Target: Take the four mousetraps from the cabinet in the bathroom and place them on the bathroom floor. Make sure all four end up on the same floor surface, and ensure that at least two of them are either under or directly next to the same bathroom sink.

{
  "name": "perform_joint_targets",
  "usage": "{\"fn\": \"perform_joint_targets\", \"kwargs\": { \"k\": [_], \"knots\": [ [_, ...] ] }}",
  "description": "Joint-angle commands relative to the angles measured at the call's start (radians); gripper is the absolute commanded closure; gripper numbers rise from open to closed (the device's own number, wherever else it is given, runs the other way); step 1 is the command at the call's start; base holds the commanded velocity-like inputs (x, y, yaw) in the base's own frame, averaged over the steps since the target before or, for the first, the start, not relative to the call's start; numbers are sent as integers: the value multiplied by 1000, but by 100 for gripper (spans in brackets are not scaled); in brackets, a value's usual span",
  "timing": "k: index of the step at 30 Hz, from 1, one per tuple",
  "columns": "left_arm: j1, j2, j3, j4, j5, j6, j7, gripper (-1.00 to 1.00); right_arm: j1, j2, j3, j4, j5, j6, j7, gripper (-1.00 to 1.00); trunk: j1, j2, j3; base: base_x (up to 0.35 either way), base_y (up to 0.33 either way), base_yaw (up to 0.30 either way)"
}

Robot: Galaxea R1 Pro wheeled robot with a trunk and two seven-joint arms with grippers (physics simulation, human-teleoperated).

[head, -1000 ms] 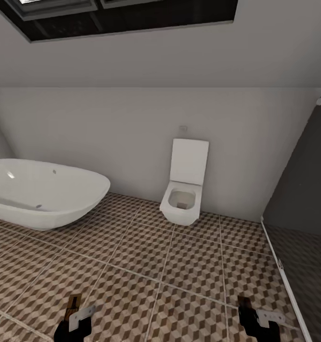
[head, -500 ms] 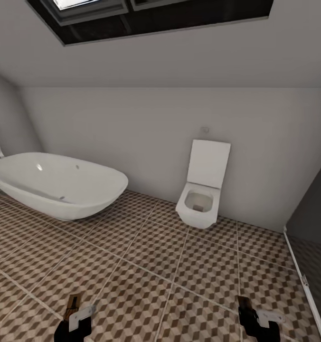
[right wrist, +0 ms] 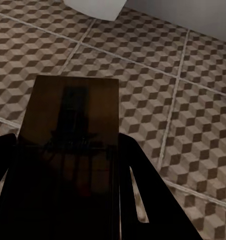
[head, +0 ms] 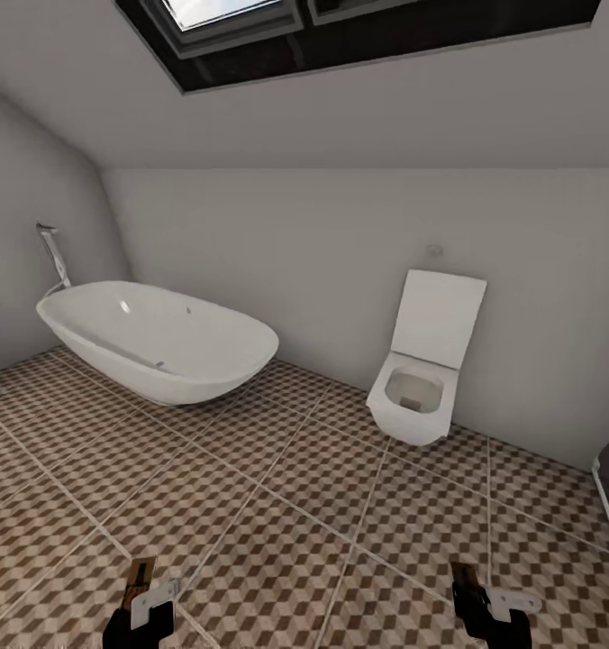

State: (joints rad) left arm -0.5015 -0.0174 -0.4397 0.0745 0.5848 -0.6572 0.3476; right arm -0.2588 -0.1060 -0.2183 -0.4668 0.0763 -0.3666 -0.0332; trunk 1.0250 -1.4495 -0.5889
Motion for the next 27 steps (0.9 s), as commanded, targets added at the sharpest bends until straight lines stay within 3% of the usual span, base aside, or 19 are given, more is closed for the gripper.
{"fn": "perform_joint_targets", "kwargs": {
  "k": [1, 27],
  "knots": [
    [-2, -1, -7, 4, -2, -2, 7, 100, 0, 0, -3, 1, 5, -3, -1, 100, 0, -1, 0, 0, 0, 278],
    [-2, -1, -7, 4, -2, -2, 7, 100, 0, 0, -3, 1, 5, -3, -1, 100, 0, -1, 8, 0, 0, 281]
  ]
}}
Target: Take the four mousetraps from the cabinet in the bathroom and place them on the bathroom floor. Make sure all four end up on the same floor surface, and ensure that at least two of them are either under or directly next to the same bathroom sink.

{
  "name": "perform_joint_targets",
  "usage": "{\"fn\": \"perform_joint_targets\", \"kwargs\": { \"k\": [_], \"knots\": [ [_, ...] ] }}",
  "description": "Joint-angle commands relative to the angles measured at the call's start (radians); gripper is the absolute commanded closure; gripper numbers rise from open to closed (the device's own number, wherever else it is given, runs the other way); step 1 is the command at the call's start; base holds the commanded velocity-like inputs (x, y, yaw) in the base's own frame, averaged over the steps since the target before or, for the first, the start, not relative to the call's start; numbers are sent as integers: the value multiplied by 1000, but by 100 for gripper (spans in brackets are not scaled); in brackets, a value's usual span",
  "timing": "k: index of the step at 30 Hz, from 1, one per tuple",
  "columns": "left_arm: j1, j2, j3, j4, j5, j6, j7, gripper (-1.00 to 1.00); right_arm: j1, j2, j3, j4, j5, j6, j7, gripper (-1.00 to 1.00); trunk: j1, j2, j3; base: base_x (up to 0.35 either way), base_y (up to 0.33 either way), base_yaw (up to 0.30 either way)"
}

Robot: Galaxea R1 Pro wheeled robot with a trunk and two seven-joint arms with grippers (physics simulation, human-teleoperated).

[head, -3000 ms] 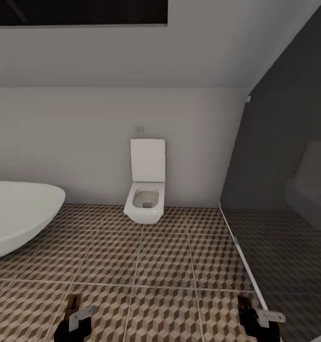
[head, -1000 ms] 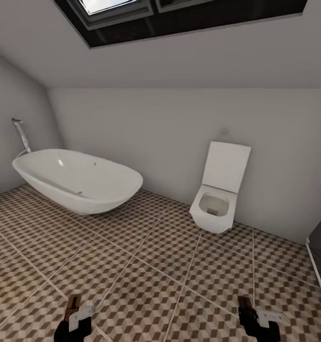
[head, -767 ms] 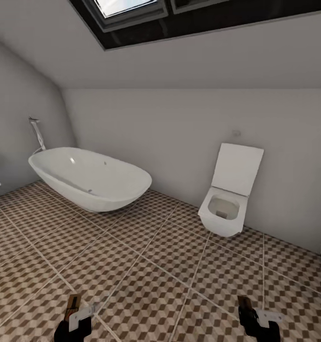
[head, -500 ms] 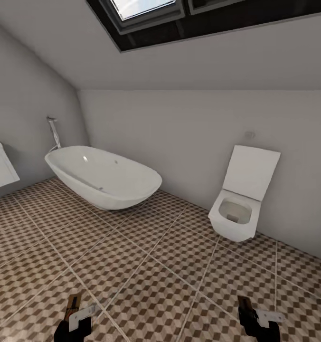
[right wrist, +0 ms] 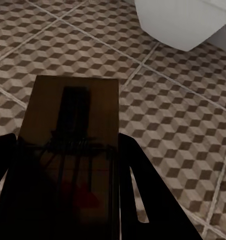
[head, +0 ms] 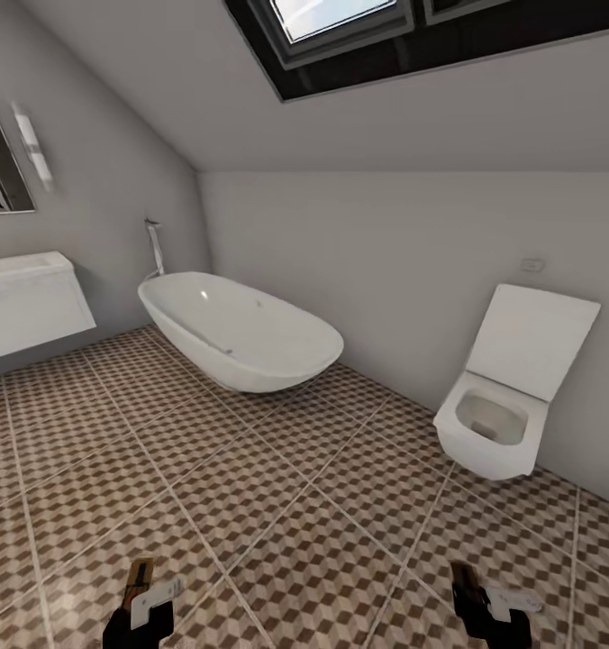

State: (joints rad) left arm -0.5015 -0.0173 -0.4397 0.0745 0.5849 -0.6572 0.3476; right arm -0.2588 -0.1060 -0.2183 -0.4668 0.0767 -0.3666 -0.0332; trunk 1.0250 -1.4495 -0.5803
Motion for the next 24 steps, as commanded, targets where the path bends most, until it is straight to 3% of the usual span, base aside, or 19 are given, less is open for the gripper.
{"fn": "perform_joint_targets", "kwargs": {
  "k": [1, 24],
  "knots": [
    [-2, -1, -7, 4, -2, -2, 7, 100, 0, 0, -3, 0, 5, -3, -1, 100, 0, -1, -1, 0, 0, 284],
    [-2, -1, -7, 4, -2, -2, 7, 100, 0, 0, -3, 0, 5, -3, -1, 100, 0, -1, -1, 0, 0, 284]
  ]
}}
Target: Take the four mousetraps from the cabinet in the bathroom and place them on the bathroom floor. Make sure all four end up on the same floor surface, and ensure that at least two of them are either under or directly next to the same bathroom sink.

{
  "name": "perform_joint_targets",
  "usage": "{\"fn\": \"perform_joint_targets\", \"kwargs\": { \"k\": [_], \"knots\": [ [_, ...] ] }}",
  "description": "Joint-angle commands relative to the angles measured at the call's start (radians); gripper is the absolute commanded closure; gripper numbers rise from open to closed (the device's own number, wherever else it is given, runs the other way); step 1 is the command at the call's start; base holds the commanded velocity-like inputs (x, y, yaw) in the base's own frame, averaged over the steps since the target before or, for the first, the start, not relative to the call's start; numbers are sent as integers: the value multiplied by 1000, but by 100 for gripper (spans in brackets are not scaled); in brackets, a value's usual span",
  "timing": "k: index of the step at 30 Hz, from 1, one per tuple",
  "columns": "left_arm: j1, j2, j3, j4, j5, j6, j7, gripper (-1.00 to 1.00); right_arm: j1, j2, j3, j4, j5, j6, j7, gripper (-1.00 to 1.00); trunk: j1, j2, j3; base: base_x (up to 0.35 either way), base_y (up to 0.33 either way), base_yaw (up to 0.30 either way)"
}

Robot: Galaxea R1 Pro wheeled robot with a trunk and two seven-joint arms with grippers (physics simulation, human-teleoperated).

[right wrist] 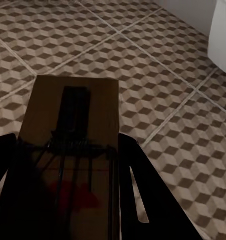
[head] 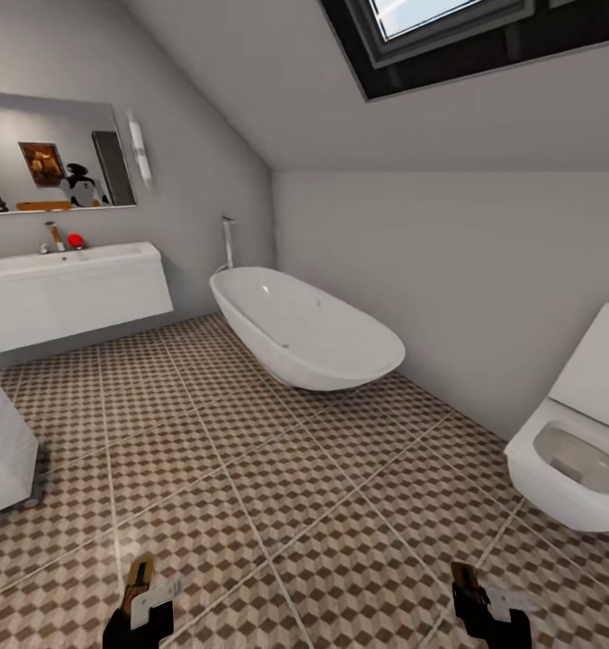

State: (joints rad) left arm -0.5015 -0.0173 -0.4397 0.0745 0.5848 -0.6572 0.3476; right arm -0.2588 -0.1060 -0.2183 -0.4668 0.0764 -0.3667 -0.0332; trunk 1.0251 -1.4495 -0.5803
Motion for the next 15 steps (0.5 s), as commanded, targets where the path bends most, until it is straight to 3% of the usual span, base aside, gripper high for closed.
{"fn": "perform_joint_targets", "kwargs": {
  "k": [1, 15],
  "knots": [
    [-2, -1, -7, 4, -2, -2, 7, 100, 0, 0, -3, 0, 5, -3, -1, 100, 0, -1, -1, 0, 0, 285],
    [-2, -1, -7, 4, -2, -2, 7, 100, 0, 0, -3, 0, 5, -3, -1, 100, 0, -1, -1, 0, 0, 285]
  ]
}}
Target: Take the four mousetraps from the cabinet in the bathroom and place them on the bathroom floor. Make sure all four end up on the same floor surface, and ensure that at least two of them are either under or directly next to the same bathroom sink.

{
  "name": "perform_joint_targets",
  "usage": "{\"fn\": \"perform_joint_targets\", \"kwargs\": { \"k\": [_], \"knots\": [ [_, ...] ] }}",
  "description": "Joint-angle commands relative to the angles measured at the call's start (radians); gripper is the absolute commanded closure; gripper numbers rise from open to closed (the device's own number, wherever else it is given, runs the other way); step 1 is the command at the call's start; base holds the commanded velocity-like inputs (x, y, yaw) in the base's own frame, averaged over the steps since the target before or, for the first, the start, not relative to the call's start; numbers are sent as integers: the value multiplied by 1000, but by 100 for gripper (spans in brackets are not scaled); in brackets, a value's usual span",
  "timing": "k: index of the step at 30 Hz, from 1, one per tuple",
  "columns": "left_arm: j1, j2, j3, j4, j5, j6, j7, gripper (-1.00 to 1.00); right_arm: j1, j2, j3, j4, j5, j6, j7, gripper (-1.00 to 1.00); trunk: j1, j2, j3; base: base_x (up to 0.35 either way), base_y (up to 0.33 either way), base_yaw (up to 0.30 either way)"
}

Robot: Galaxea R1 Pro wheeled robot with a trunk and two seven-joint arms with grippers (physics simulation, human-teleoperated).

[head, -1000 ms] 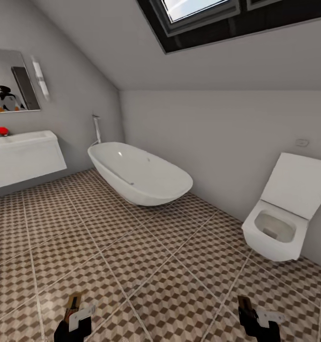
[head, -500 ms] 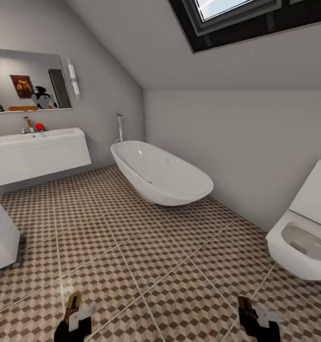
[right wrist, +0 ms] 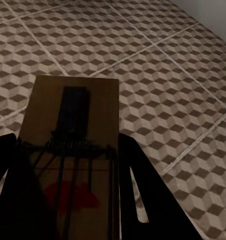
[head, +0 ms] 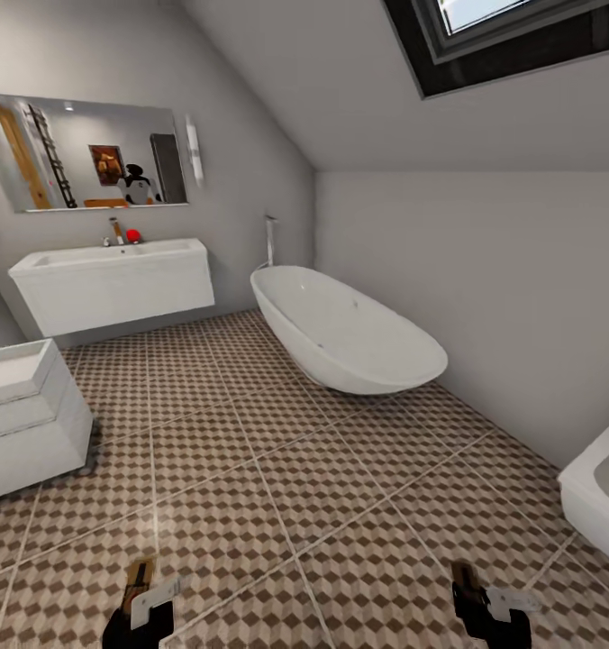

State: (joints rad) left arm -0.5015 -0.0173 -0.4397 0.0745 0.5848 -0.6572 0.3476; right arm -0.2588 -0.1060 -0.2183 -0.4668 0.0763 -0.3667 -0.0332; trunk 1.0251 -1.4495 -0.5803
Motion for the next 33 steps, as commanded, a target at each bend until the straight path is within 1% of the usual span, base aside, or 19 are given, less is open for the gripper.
{"fn": "perform_joint_targets", "kwargs": {
  "k": [1, 33],
  "knots": [
    [-2, -1, -7, 4, -2, -2, 7, 100, 0, 0, -3, 0, 5, -3, -1, 100, 0, -1, -1, 0, 0, 285],
    [-2, -1, -7, 4, -2, -2, 7, 100, 0, 0, -3, 0, 5, -3, -1, 100, 0, -1, -1, 0, 0, 285]
  ]
}}
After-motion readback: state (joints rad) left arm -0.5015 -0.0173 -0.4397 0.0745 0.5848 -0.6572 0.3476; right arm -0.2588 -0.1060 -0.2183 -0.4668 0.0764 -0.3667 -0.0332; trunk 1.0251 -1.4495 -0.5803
